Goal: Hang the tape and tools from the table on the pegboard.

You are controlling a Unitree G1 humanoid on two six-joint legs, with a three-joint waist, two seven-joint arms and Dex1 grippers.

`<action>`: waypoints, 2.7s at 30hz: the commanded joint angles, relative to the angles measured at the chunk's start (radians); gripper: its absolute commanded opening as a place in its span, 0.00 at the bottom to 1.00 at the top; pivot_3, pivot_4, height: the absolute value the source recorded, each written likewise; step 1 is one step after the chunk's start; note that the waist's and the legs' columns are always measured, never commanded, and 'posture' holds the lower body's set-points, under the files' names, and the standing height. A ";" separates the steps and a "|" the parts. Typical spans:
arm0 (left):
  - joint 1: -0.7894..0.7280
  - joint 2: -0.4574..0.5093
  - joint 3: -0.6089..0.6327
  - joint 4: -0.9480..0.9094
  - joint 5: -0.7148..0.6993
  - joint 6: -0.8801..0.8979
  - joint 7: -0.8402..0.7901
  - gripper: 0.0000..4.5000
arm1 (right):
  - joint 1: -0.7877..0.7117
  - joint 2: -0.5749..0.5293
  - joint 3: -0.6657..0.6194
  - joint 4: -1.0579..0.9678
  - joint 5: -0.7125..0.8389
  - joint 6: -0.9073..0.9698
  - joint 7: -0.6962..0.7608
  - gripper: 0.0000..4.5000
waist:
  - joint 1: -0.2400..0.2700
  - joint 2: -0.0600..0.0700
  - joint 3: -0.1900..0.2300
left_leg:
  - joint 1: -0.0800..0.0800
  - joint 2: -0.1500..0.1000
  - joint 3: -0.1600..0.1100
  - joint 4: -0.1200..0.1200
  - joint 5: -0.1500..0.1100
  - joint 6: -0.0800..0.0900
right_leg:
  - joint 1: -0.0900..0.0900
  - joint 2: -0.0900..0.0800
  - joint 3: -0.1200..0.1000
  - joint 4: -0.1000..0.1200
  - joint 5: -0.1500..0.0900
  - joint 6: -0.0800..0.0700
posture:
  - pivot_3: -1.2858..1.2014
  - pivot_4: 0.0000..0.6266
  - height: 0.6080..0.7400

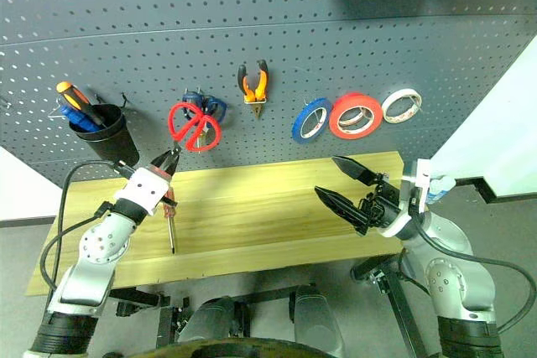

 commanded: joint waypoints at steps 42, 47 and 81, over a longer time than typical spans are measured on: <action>-0.307 -0.072 -0.044 0.390 -0.072 -0.056 -0.020 0.88 | 0.053 0.041 0.045 -0.110 0.008 -0.055 0.006 1.00 | -0.002 0.000 0.000 | -0.002 0.001 -0.001 0.010 -0.001 0.000 | 0.001 -0.002 0.001 0.002 -0.001 -0.003 | 0.43 0.14 0.97; -0.236 -0.060 -0.044 0.347 -0.064 -0.067 -0.029 0.99 | 0.034 0.047 0.042 -0.116 0.021 -0.055 -0.005 1.00 | -0.003 0.000 0.000 | -0.003 0.001 -0.001 0.009 -0.001 0.000 | 0.001 -0.002 0.001 0.001 -0.001 -0.003 | 0.43 0.12 0.97; -0.001 -0.124 0.166 0.087 -0.375 0.644 -0.035 0.99 | 0.008 -0.118 0.045 0.173 -0.158 -0.271 0.270 1.00 | 0.001 -0.003 0.006 | -0.005 0.002 -0.002 0.008 -0.003 -0.001 | -0.002 -0.003 0.000 -0.002 -0.002 -0.003 | 0.45 0.17 0.97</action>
